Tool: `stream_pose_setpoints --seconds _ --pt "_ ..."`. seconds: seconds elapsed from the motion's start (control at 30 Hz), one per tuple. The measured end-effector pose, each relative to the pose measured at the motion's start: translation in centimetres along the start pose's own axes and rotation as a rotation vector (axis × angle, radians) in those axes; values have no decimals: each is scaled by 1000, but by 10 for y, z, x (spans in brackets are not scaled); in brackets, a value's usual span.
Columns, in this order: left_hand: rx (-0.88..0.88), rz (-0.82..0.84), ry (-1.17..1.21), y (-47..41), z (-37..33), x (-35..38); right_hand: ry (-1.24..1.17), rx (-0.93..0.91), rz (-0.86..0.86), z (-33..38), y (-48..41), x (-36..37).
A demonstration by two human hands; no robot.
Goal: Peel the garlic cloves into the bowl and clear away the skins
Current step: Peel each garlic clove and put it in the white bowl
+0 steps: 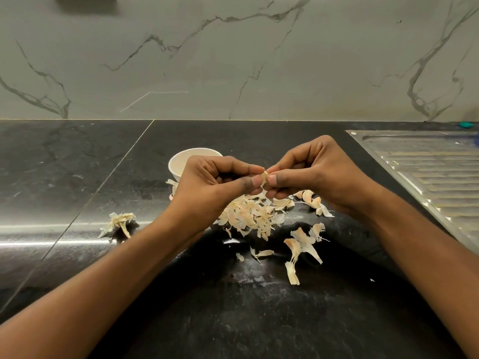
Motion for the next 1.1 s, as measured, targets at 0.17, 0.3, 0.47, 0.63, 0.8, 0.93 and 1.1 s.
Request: stream_pose_setpoints --seconds 0.17,0.3,0.47,0.63,0.8,0.93,1.1 --pt "27 0 19 -1 -1 -1 -17 -39 -58 -3 -1 5" --pt "-5 37 96 -1 -1 -4 -83 -13 -13 0 1 4" --pt "-60 82 132 -1 -2 -3 -124 38 45 -3 0 1" --pt "-80 78 160 0 0 -3 -122 30 40 -3 -1 3" --pt "-50 76 156 -1 0 -5 -117 15 -12 -5 -2 6" --pt "-65 94 179 -1 -1 -6 -150 26 25 -3 -1 6" --pt "-99 110 200 -1 -1 -5 -155 73 96 -3 1 3"
Point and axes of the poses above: each hand's wrist, its own y-axis away from the middle knuckle, its own x-axis out of the palm, z = x × y, the point moved 2 cm from there along -y, towards the middle knuckle, and after that the axes turned 1 degree about -x, right-handed, at the moved point
